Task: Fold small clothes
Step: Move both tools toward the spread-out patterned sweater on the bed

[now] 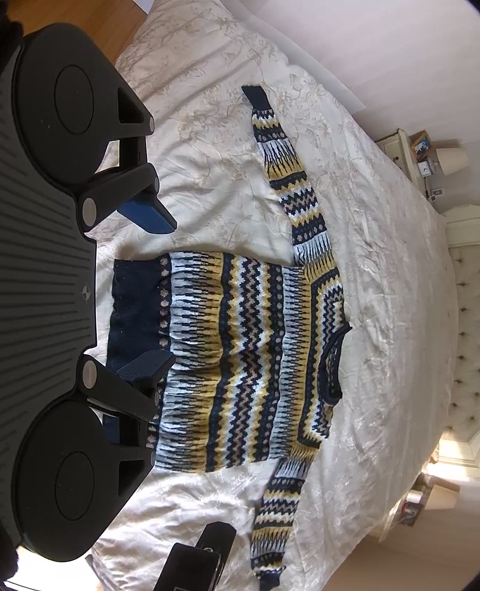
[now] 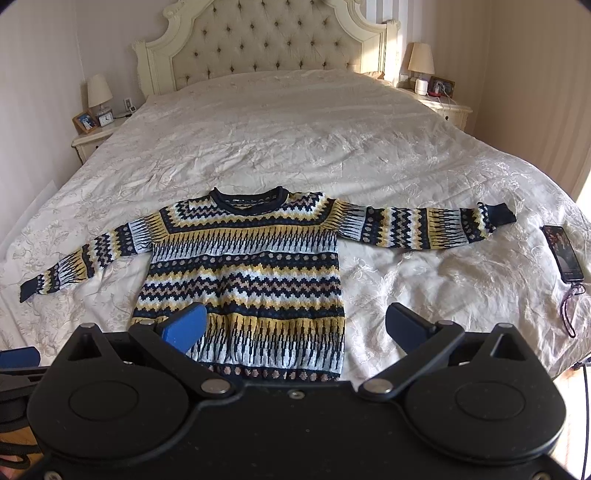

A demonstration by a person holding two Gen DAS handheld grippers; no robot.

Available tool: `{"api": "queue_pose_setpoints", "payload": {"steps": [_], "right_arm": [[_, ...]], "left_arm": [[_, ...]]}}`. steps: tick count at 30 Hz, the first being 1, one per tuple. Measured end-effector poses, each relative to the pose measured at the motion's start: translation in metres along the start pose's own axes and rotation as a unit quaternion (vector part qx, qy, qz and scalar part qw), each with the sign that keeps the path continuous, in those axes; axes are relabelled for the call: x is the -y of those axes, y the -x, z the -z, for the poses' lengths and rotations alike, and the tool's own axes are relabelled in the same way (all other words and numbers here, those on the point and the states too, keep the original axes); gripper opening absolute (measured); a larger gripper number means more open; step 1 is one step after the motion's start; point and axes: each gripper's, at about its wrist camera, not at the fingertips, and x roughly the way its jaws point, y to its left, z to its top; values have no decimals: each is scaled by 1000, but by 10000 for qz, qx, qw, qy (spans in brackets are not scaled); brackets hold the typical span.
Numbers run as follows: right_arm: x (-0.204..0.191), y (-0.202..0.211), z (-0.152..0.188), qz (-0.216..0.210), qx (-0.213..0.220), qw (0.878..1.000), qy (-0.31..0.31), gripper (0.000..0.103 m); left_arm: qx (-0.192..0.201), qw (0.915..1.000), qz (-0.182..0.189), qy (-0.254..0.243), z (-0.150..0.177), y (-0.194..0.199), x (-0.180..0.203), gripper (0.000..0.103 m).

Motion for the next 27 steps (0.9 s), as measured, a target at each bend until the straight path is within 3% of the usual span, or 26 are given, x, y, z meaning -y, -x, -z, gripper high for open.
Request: {"api": "queue_pose_setpoints", "payload": {"steps": [13, 27], "right_arm": [[-16, -57, -22, 220, -481, 9985, -114, 102], [-33, -82, -34, 295, -707, 9970, -106, 102]], "left_arm": [[-308, 9995, -43, -17, -47, -45, -24, 69], [-414, 9991, -8, -109, -75, -70, -32, 68]]}}
